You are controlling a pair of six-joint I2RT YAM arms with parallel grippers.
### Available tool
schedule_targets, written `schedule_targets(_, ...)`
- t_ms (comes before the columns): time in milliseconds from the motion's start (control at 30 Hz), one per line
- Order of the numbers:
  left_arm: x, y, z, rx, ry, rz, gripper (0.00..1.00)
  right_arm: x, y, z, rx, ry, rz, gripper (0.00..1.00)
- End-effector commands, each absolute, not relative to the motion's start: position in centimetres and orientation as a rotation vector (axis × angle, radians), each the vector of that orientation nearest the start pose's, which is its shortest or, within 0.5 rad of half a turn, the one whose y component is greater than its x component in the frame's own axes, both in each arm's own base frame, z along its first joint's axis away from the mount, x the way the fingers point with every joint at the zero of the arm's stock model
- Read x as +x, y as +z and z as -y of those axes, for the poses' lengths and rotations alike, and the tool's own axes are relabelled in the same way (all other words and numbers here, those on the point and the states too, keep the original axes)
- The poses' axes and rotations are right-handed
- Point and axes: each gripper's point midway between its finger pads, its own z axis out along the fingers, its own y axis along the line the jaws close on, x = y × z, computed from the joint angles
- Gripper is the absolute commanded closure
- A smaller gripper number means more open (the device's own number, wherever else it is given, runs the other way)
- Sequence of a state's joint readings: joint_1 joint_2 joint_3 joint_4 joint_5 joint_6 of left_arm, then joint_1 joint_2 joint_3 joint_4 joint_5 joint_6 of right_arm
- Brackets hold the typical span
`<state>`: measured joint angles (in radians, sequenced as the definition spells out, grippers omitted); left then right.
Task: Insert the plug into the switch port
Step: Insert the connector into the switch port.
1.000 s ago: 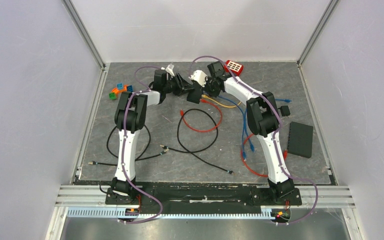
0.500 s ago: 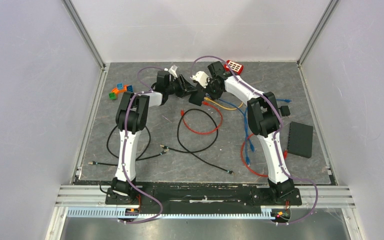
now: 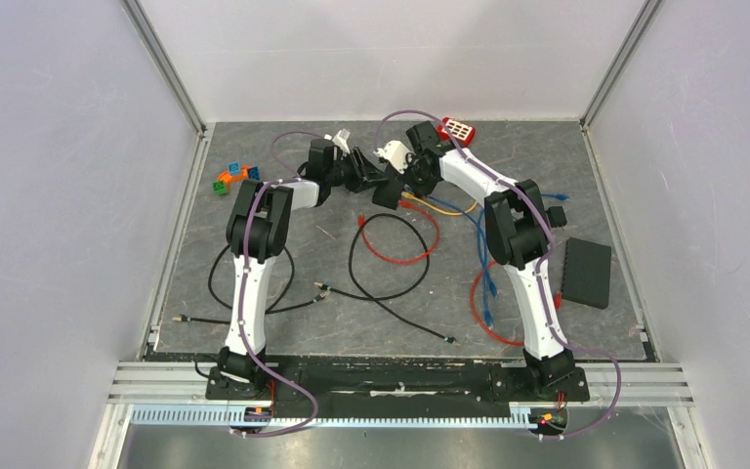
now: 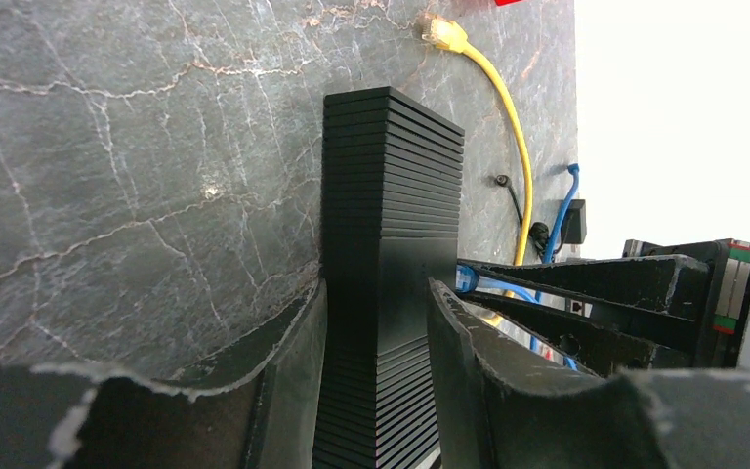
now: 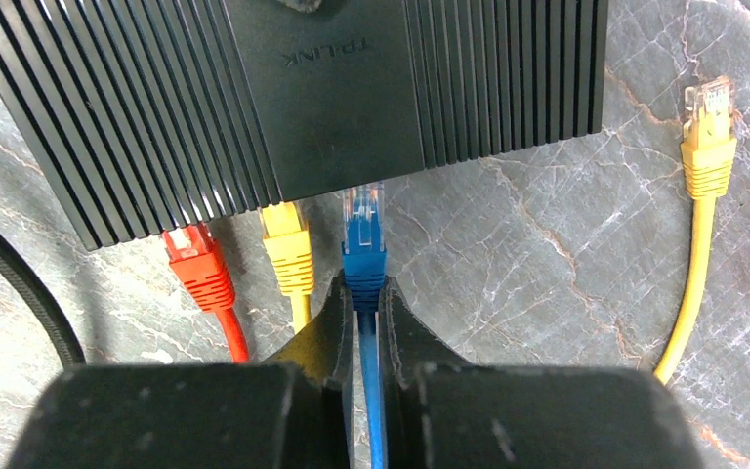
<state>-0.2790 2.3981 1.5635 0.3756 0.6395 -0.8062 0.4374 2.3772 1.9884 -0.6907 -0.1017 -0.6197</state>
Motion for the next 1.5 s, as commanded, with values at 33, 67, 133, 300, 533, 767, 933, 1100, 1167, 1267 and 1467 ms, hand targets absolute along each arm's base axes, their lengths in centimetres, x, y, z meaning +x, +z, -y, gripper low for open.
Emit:
schedule_targets(33,50.8,5.5,30.4,-0.015,-1.327,-2.215,0.51,48.9,3.6,-22.9,-1.362,0.072,-2.267,1.00)
schedule_targets(67,50.9,5.6,30.4,-0.015,-1.325,-2.213,0.51,49.1,4.0,-23.0,-1.358,0.071,-2.257,1.00)
schedule_targets(133,51.1,5.6,30.4,-0.017,-1.320,-2.214,0.51,49.4,4.9,-23.1,-1.335,0.067,-2.239,1.00)
schedule_targets(300,51.4,5.4,30.2,-0.023,-1.292,-2.216,0.51,49.9,7.1,-23.3,-1.301,0.059,-2.194,1.00)
schedule_targets(533,51.5,5.1,30.2,-0.022,-1.293,-2.218,0.51,50.1,6.8,-22.6,-1.339,0.010,-2.196,1.00)
schedule_targets(767,51.5,5.3,30.3,-0.019,-1.294,-2.214,0.51,50.3,5.8,-21.9,-1.371,-0.045,-2.225,1.00)
schedule_targets(933,51.5,5.0,30.3,-0.028,-1.296,-2.223,0.51,50.2,6.3,-21.4,-1.357,-0.045,-2.228,1.00)
schedule_targets(1100,51.5,5.2,30.2,-0.030,-1.294,-2.219,0.51,49.9,7.2,-21.0,-1.351,-0.043,-2.221,1.00)
schedule_targets(1167,51.5,5.2,30.2,-0.031,-1.293,-2.220,0.51,49.7,6.9,-21.0,-1.360,-0.036,-2.223,1.00)
schedule_targets(1267,51.5,5.3,30.3,-0.033,-1.298,-2.218,0.51,49.6,6.1,-21.1,-1.367,-0.027,-2.234,1.00)
schedule_targets(1467,51.3,5.4,30.4,-0.032,-1.305,-2.219,0.51,49.6,5.2,-21.1,-1.372,-0.022,-2.255,1.00)
